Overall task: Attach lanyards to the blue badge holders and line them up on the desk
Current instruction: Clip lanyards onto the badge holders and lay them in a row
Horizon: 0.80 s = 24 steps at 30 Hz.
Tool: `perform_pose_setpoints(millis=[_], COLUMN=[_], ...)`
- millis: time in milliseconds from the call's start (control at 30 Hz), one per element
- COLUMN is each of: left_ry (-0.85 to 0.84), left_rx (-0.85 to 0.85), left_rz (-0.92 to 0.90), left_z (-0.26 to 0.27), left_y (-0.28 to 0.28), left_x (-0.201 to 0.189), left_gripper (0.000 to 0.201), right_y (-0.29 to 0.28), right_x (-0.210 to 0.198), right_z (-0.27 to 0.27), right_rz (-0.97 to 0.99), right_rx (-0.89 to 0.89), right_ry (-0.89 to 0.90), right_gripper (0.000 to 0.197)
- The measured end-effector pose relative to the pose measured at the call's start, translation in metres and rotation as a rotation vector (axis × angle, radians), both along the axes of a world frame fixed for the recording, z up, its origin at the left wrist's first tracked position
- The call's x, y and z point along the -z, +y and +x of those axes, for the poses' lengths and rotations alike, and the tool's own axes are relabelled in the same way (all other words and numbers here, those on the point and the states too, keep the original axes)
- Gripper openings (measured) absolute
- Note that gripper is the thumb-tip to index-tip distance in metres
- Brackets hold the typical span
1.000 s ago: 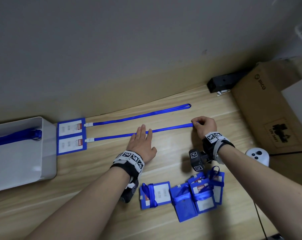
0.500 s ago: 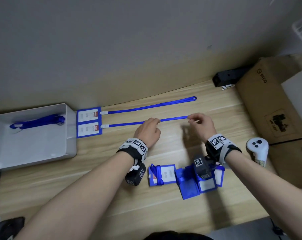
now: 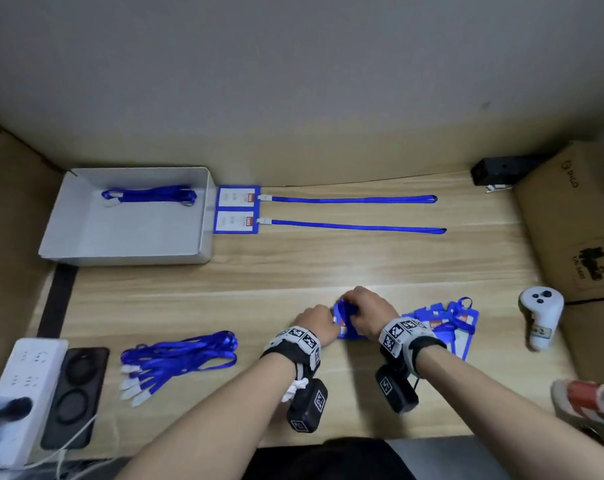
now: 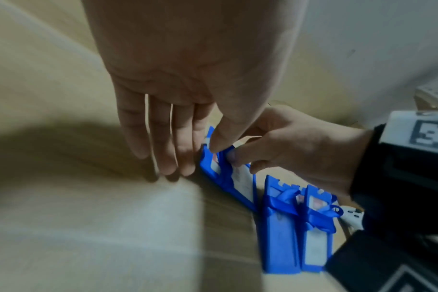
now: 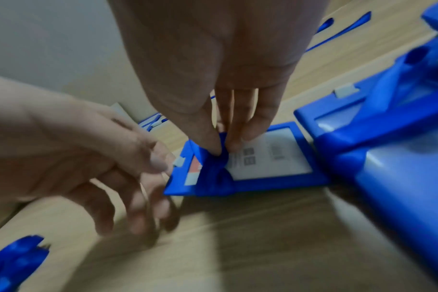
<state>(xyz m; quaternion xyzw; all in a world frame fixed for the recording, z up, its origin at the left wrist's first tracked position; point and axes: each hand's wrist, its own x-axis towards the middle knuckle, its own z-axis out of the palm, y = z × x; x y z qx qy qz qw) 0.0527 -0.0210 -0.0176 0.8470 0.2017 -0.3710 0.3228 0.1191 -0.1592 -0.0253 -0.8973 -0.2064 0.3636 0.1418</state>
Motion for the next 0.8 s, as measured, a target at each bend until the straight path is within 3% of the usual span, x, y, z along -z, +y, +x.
perform_pose_setpoints(millis=[100, 233, 400, 467, 500, 567, 667, 800], left_ry=[0.006, -0.023, -0.004, -0.034, -0.056, -0.091, -0.141, -0.230], left_rx=[-0.096, -0.236, -0.250, -0.302, -0.327, -0.355, -0.369, -0.332], left_rz=[-0.113, -0.121, -0.167, -0.136, -0.122, -0.117, -0.133, -0.040], left_z=[-0.011, -0.027, -0.050, -0.058, -0.063, -0.072, -0.083, -0.092], left_y=[0.000, 0.021, 0.048, 0.062, 0.068, 0.079, 0.093, 0.110], left_x=[0.011, 0.026, 0.029, 0.024, 0.023, 0.023, 0.023, 0.020], left_gripper=[0.026, 0.024, 0.009, 0.006, 0.005, 0.019, 0.024, 0.025], right_y=[0.004, 0.014, 0.029, 0.039, 0.044, 0.055, 0.072, 0.083], right_x=[0.001, 0.003, 0.013, 0.022, 0.028, 0.034, 0.036, 0.042], right_z=[-0.010, -0.030, -0.059, -0.070, -0.074, -0.081, -0.091, -0.100], right_rz=[0.010, 0.111, 0.104, 0.168, 0.212, 0.296, 0.383, 0.396], right_rx=[0.091, 0.255, 0.333, 0.516, 0.637, 0.787, 0.808, 0.659], right_ry=[-0.034, -0.021, -0.020, 0.057, 0.098, 0.161, 0.188, 0.185], right_gripper=[0.045, 0.028, 0.011, 0.007, 0.014, 0.017, 0.012, 0.015])
